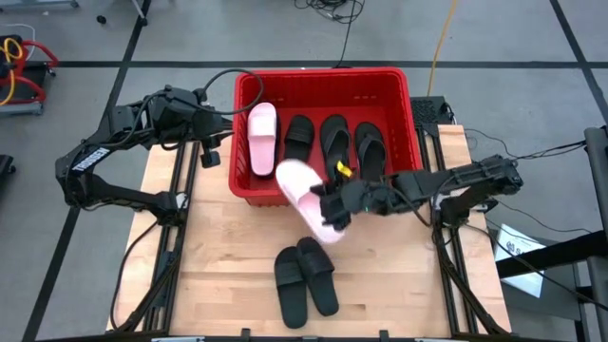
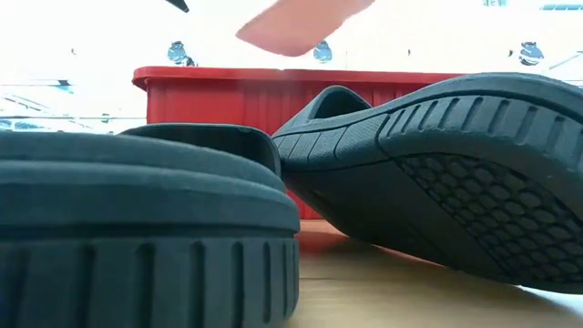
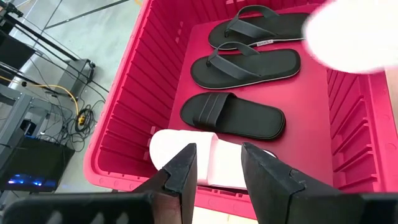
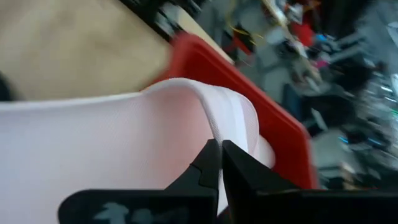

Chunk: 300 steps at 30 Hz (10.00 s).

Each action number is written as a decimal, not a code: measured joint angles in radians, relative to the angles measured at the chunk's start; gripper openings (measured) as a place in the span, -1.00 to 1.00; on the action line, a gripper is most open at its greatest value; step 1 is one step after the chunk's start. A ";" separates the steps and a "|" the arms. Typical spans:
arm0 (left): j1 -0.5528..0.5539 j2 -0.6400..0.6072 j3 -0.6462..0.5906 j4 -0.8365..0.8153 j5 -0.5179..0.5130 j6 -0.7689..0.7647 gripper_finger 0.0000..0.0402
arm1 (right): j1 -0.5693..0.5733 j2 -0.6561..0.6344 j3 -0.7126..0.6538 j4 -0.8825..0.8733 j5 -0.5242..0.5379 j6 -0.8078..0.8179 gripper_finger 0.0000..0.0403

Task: Pick and place slides into bin
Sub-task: Put the pink slide into the red container, then put the black slide into the red container

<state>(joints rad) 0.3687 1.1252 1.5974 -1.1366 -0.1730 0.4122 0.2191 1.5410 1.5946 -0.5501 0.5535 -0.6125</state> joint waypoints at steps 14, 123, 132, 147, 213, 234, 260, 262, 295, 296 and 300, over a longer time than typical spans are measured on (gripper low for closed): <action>0.000 0.000 0.000 0.000 0.000 0.000 -0.38 | -0.367 0.000 0.004 0.244 0.045 -0.152 -1.00; 0.000 0.000 0.000 0.034 -0.002 -0.027 -0.38 | -0.416 0.520 -0.076 0.527 0.063 0.033 -0.15; 0.000 0.000 0.000 0.034 -0.002 -0.027 -0.38 | -0.423 0.520 -0.076 0.438 -0.165 0.183 -0.15; 0.000 0.000 0.000 0.034 -0.001 -0.053 -0.38 | -0.450 0.515 -0.076 0.389 -0.341 0.317 -0.18; -0.037 0.000 0.000 0.029 0.103 -0.103 -0.38 | 0.129 -0.239 -0.076 -0.224 -0.348 0.598 -0.18; -0.330 0.000 0.000 0.030 0.096 -0.235 -0.38 | 0.371 -0.022 -0.311 0.010 -0.346 0.881 -0.18; -0.549 0.000 0.000 0.043 -0.058 -0.477 -0.38 | 0.379 0.000 -0.850 0.979 -0.215 0.513 -0.18; -0.549 0.000 0.000 0.043 -0.061 -0.474 -0.38 | 0.379 0.026 -0.856 1.005 -0.218 0.509 -0.18; -0.549 0.000 0.000 0.045 -0.063 -0.468 -0.38 | 0.369 0.276 -0.855 1.259 0.158 0.341 -0.19; -0.549 0.000 0.000 0.045 -0.063 -0.468 -0.38 | 0.366 0.275 -0.855 1.259 0.157 0.353 -0.21; -0.549 0.000 0.000 0.044 -0.063 -0.468 -0.38 | 0.353 0.275 -0.855 1.258 0.153 0.407 -0.43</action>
<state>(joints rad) -0.1802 1.1255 1.5974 -1.0927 -0.2359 -0.0563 0.5717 1.8164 0.7395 0.7082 0.7065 -0.2055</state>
